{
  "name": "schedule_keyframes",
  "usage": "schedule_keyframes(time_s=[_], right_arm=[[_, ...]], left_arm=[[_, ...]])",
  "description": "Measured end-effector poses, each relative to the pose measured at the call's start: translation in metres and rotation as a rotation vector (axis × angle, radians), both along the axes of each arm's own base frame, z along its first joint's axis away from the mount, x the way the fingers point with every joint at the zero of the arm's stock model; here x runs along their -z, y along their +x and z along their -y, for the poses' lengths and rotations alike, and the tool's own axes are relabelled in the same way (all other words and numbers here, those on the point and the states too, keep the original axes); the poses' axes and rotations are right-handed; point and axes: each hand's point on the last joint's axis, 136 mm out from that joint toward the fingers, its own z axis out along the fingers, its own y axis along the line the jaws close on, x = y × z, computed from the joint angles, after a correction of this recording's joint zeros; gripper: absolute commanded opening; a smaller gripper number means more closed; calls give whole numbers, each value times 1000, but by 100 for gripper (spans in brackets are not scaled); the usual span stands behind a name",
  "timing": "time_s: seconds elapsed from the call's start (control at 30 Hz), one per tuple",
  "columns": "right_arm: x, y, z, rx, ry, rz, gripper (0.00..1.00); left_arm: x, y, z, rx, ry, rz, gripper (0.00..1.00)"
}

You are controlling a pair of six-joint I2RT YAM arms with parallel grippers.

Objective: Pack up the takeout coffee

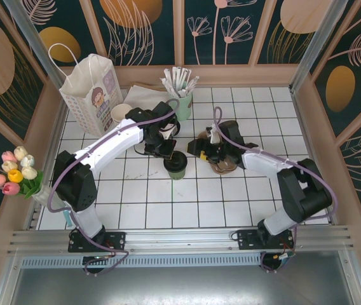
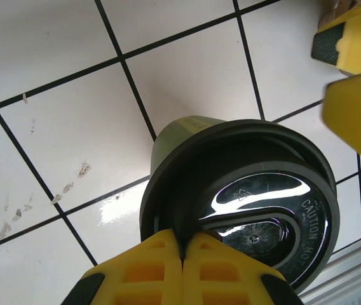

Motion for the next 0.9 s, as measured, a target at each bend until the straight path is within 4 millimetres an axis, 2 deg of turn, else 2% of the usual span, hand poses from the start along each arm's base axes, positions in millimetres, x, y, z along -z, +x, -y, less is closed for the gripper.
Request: schedule_keyframes(time_s=[0.13,0.4,0.67,0.9], right_arm=[[7,1,-5,-11,2,-47,71],[3,0,-18,-57,26,-58,72],[14,-11,-29,-102,24,-94,71],[14,-11,-33,-114,23,-82,69]], left_arm=[[2,1,-1,2,7,2,0],[15,-4,-10,3,54,-9,0],[16,-5,-10,5,34,10,0],[17,-6,-10,3,14,30,0]])
